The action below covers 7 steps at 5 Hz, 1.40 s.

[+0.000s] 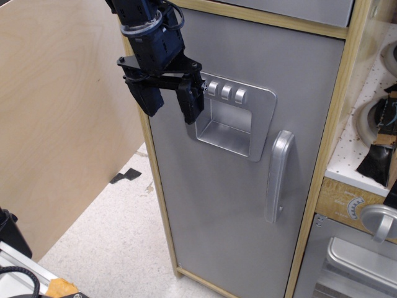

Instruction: Open fridge

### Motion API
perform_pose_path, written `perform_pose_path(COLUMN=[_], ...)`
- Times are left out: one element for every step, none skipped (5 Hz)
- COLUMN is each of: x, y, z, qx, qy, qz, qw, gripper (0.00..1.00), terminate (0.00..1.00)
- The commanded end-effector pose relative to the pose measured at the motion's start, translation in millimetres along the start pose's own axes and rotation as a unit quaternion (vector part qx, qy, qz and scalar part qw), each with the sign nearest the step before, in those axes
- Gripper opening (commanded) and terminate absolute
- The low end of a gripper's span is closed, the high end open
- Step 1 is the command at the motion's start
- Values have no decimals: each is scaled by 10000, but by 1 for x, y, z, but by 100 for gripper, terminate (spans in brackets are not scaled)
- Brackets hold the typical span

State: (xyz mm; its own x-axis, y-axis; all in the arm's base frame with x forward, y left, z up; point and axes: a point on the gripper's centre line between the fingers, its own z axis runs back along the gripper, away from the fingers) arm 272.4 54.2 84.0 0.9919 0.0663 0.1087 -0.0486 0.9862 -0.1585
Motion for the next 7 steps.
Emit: perform_pose_path(x=[0, -1, 1, 3, 7, 9, 15], y=[0, -28, -50, -73, -92, -105, -105], z=[0, -10, -21, -34, -51, -64, -72], qx=[0, 36, -127, -176, -292, -253, -170], qy=[0, -35, -43, -164, -131, -390, -542], qz=[0, 28, -47, 9, 22, -72, -161], qw=[10000, 10000, 9999, 9997, 9995, 9989, 9983], gripper=[100, 100, 100, 100, 100, 100, 100], terminate=[0, 0, 0, 0, 0, 0, 0])
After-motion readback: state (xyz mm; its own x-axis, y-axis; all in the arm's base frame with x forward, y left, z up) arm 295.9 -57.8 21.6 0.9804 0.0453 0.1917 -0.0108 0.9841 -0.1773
